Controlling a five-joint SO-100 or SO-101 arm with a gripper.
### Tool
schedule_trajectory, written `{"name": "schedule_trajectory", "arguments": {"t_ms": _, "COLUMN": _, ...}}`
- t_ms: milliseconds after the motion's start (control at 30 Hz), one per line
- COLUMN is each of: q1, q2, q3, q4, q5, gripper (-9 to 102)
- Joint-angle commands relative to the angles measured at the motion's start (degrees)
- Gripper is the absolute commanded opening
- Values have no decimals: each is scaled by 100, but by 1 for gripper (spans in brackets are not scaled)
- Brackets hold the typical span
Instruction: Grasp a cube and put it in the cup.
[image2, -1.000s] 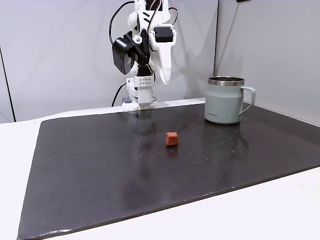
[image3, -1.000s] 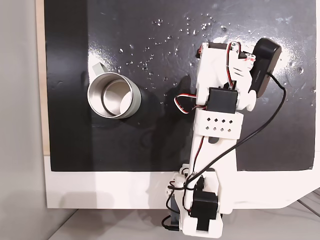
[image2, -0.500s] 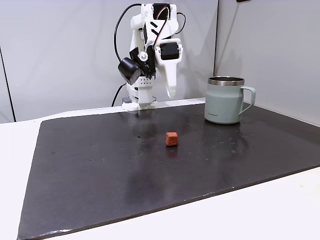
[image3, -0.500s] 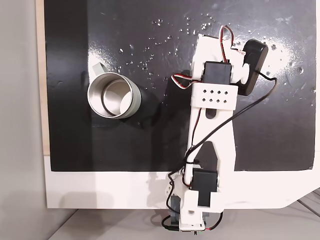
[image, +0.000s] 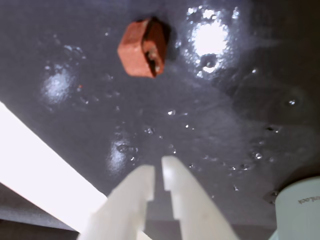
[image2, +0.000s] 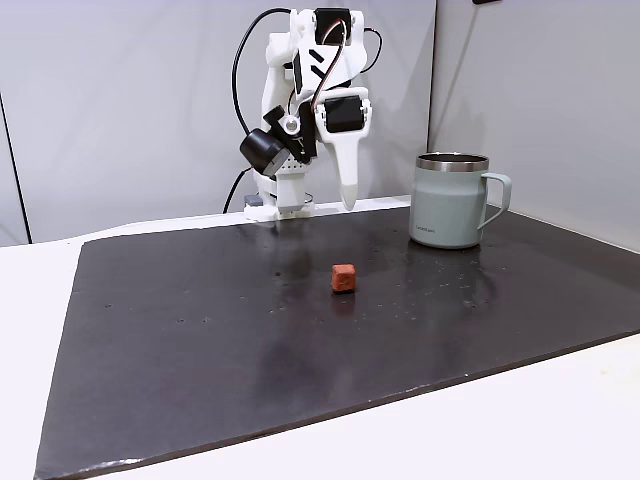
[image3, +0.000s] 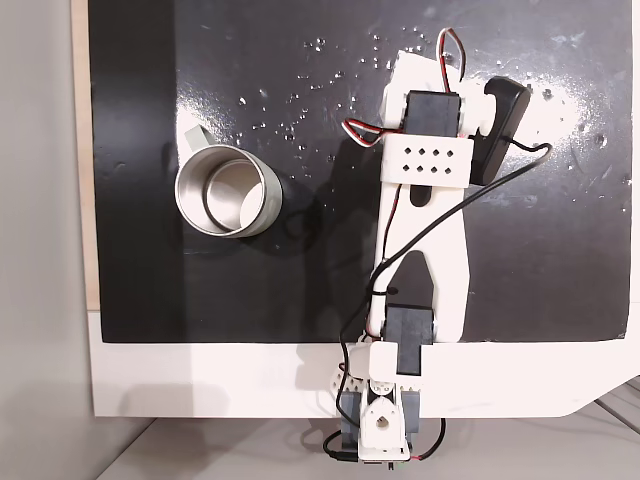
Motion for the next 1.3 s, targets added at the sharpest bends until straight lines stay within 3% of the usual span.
{"name": "schedule_trajectory", "arguments": {"t_ms": 0, "q1": -9, "q2": -26, "q3": -483, "q4": 88, "q5": 97, "gripper": 0}}
{"name": "schedule_trajectory", "arguments": {"t_ms": 400, "q1": 202, "q2": -448, "q3": -958, "q4": 202, "q5": 149, "gripper": 0}}
{"name": "schedule_trajectory", "arguments": {"t_ms": 633, "q1": 299, "q2": -747, "q3": -1266, "q4": 404, "q5": 105, "gripper": 18}}
{"name": "schedule_trajectory", "arguments": {"t_ms": 900, "q1": 308, "q2": -800, "q3": -1380, "q4": 466, "q5": 123, "gripper": 29}}
{"name": "schedule_trajectory", "arguments": {"t_ms": 1267, "q1": 334, "q2": -1406, "q3": -1881, "q4": 633, "q5": 79, "gripper": 29}}
